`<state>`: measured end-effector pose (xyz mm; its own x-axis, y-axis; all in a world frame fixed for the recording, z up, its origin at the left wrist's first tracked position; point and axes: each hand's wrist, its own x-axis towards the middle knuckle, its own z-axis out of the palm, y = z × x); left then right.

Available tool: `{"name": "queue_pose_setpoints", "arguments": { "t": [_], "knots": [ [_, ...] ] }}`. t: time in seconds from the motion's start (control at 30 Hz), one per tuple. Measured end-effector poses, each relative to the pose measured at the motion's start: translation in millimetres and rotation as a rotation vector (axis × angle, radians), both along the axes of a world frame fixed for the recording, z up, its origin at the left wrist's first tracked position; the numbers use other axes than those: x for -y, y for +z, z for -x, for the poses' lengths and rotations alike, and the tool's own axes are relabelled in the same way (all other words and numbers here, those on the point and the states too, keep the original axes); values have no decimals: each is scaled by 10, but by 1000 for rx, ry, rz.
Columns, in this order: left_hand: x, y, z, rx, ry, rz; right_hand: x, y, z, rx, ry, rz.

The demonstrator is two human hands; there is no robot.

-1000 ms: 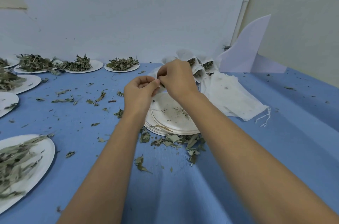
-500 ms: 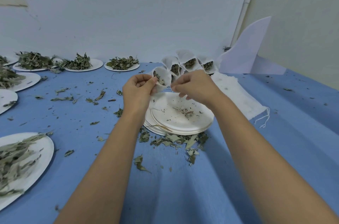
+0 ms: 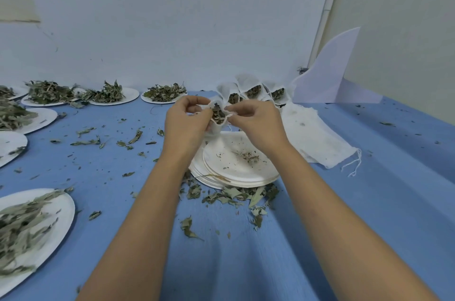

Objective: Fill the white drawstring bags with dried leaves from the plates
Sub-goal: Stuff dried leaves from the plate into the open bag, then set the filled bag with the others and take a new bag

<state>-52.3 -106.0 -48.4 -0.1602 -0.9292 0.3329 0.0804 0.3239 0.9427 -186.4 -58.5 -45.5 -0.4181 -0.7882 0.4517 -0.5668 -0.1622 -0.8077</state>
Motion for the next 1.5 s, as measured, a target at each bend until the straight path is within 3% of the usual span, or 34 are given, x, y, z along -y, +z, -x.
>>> {"name": "queue_pose_setpoints", "arguments": {
  "t": [0.1, 0.23, 0.3, 0.47, 0.63, 0.73, 0.87, 1.1, 1.23, 1.33, 1.5],
  "knots": [
    [-41, 15, 26, 221, 287, 206, 29, 6, -81, -161, -36, 41],
    [-37, 40, 25, 257, 413, 285, 115, 93, -164, -318, -3, 35],
    [15, 79, 34, 216, 391, 251, 173, 154, -155, -304, -62, 55],
    [171, 315, 210, -6, 257, 142, 286, 370, -68, 65, -46, 172],
    [395, 557, 727, -178, 76, 86, 473, 575, 339, 49, -145, 304],
    [565, 595, 1139, -162, -20, 71, 665, 592, 726, 47, -216, 320],
    [764, 497, 1533, 15, -121, 0, 855, 395, 1214, 26, -308, 198],
    [900, 249, 1445, 12, -44, -67, 944, 41, 1480, -295, -537, -165],
    [937, 195, 1332, 3, 17, -93, 929, 88, 1417, -304, -553, -239],
    [941, 170, 1242, 33, 49, -75, 879, 125, 1332, -238, -552, -228],
    [1016, 70, 980, 50, 110, -153, 841, 157, 1150, -157, -657, -34]
  ]
}}
